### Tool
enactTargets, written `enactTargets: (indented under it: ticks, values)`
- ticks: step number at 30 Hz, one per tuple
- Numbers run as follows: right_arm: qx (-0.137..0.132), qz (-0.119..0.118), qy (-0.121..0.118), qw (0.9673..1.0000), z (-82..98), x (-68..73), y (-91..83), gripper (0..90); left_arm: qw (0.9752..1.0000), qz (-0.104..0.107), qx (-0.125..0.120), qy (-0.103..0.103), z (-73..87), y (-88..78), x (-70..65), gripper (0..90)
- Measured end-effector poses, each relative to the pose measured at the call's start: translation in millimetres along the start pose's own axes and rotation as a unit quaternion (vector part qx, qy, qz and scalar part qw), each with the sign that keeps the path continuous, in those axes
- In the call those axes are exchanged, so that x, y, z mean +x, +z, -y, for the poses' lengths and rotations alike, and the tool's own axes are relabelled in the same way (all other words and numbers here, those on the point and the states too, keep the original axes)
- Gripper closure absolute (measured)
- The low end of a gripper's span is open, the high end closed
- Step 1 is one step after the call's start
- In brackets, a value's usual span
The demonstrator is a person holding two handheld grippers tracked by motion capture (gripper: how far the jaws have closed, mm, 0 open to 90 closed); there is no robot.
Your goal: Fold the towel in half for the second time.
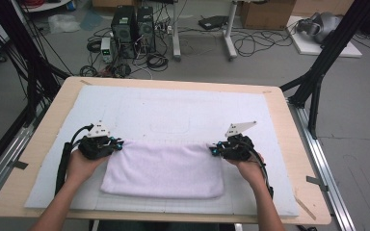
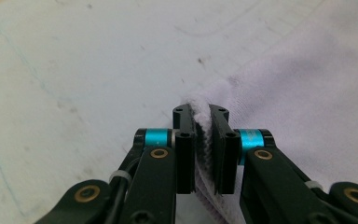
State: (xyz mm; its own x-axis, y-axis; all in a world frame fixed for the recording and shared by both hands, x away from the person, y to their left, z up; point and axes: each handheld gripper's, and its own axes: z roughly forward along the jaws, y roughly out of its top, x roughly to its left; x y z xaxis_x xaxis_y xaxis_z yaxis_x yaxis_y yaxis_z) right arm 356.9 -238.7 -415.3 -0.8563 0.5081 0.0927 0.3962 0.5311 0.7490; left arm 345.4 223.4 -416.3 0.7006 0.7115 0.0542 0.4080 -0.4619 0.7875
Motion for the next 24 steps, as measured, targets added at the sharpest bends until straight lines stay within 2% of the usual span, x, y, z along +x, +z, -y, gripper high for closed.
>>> enactTargets:
  ticks: [3, 5, 6, 10, 12, 13, 14, 15, 16, 17, 19, 21, 22, 24]
  values:
    - [0.006, 0.022, -0.007, 0.9997, -14.2, -4.9, -2.7, 81.0, 0.9997, -0.019, -0.013, 0.001, -15.8, 3.2, 5.3, 81.6]
    - [0.000, 0.038, -0.006, 0.9992, -23.2, -13.7, -5.4, 81.0, 0.9994, -0.029, -0.020, -0.001, -26.8, 5.7, 11.6, 81.6]
    - [-0.005, 0.044, 0.003, 0.9990, -28.0, -20.4, -7.2, 81.0, 0.9992, -0.032, -0.023, -0.003, -30.8, 6.6, 14.6, 81.6]
    - [-0.019, 0.060, 0.012, 0.9979, -45.4, -40.0, -11.5, 81.0, 0.9982, -0.051, -0.031, -0.006, -53.9, 12.6, 32.9, 81.8]
    - [-0.021, 0.076, 0.013, 0.9968, -57.3, -48.8, -10.9, 80.3, 0.9976, -0.058, -0.036, -0.011, -66.2, 20.4, 44.4, 81.5]
    - [-0.021, 0.084, 0.010, 0.9962, -63.0, -55.4, -9.4, 77.0, 0.9973, -0.064, -0.029, -0.016, -72.1, 25.4, 51.0, 80.2]
    - [-0.029, 0.100, 0.017, 0.9944, -67.0, -61.5, -7.6, 68.7, 0.9965, -0.075, -0.022, -0.029, -76.7, 30.0, 56.5, 75.9]
    - [-0.031, 0.113, 0.032, 0.9926, -70.1, -68.4, -5.2, 61.7, 0.9958, -0.080, -0.015, -0.042, -79.4, 32.8, 61.4, 68.3]
    - [-0.032, 0.118, 0.043, 0.9916, -71.2, -74.3, -3.4, 58.4, 0.9954, -0.083, -0.015, -0.047, -79.7, 33.1, 64.4, 67.1]
    - [-0.039, 0.119, 0.053, 0.9907, -69.9, -77.2, -2.3, 55.0, 0.9954, -0.083, -0.013, -0.047, -78.3, 32.6, 65.5, 65.8]
    - [-0.040, 0.107, 0.081, 0.9901, -65.6, -79.5, 0.1, 48.6, 0.9967, -0.068, -0.004, -0.043, -74.1, 30.5, 65.1, 63.3]
    - [-0.022, 0.096, 0.076, 0.9923, -59.9, -75.3, 4.1, 50.2, 0.9974, -0.059, -0.006, -0.041, -65.8, 26.7, 62.2, 62.9]
    - [-0.018, 0.098, 0.073, 0.9924, -57.8, -72.7, 4.8, 51.5, 0.9979, -0.044, -0.009, -0.046, -60.0, 25.3, 59.4, 62.9]
    - [-0.021, 0.079, 0.072, 0.9940, -52.4, -65.7, 7.0, 56.0, 0.9990, -0.031, -0.003, -0.033, -51.5, 24.0, 51.7, 65.0]
